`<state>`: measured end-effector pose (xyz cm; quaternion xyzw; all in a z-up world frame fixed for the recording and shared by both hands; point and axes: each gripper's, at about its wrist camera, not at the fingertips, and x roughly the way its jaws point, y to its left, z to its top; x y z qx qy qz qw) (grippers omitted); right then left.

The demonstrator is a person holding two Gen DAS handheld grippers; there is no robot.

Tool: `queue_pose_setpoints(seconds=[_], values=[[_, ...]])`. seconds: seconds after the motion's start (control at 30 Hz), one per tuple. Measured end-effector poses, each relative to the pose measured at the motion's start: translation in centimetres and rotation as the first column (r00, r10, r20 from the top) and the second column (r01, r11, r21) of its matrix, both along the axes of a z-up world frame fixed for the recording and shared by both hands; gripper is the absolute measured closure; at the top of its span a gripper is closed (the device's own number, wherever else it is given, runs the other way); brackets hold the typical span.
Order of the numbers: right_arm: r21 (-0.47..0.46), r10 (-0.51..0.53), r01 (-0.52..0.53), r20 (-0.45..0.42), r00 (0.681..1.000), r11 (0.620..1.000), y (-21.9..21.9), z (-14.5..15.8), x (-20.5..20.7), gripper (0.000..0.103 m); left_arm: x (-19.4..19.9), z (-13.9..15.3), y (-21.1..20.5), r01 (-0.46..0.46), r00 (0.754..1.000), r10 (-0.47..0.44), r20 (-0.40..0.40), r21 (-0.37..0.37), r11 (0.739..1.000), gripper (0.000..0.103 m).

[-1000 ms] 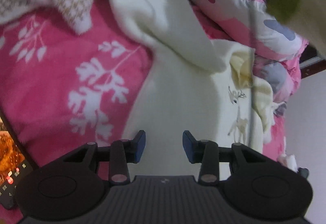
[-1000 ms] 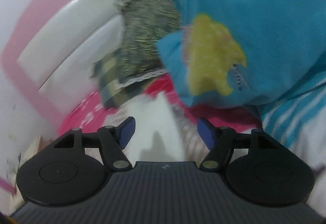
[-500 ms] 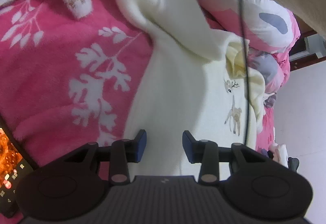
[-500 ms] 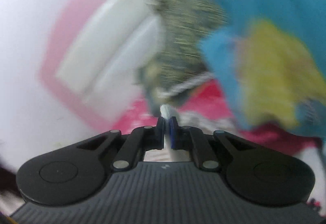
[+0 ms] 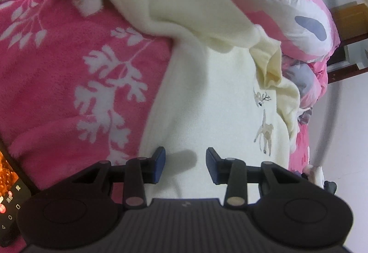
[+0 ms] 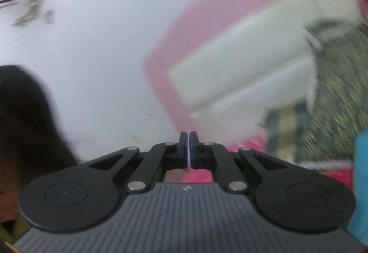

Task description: Fold clothes

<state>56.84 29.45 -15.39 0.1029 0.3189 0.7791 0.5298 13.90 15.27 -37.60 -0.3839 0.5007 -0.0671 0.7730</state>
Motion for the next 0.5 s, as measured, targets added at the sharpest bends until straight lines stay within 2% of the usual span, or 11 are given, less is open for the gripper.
queue_pose_setpoints(seconds=[0.07,0.17,0.3,0.37,0.4,0.43,0.5], values=[[-0.094,-0.087,0.084,-0.028,0.996,0.992,0.4,-2.6,0.5,0.099,-0.1,-0.1,0.1,-0.006,1.0,0.006,0.001,-0.005,1.0,0.063],[-0.17,-0.166,0.15,-0.088,0.982,0.974,-1.6,-5.0,0.3,0.099,-0.3,-0.2,0.4,-0.019,1.0,0.019,0.001,-0.018,1.0,0.063],[-0.224,-0.19,0.16,-0.12,0.975,0.962,-7.4,-5.2,-2.2,0.098,-0.4,-0.2,0.6,-0.037,0.999,0.037,-0.001,-0.034,0.999,0.064],[-0.265,-0.203,0.169,-0.107,0.973,0.95,-10.4,-4.8,-4.1,0.096,-0.5,-0.2,0.7,-0.047,0.999,0.047,-0.005,-0.04,0.998,0.064],[-0.299,-0.211,0.178,-0.084,0.974,0.938,-12.4,-4.5,-5.2,0.087,-0.5,-0.2,0.7,-0.048,0.999,0.048,-0.006,-0.039,0.998,0.064],[-0.337,-0.221,0.191,-0.053,0.974,0.922,-14.1,-4.3,-6.2,0.073,-0.5,-0.1,0.7,-0.049,0.999,0.049,-0.007,-0.038,0.998,0.064],[-0.432,-0.239,0.236,0.049,0.97,0.87,-17.0,-4.6,-8.1,0.057,-0.3,0.0,0.4,-0.045,0.999,0.045,-0.006,-0.031,0.999,0.064]])
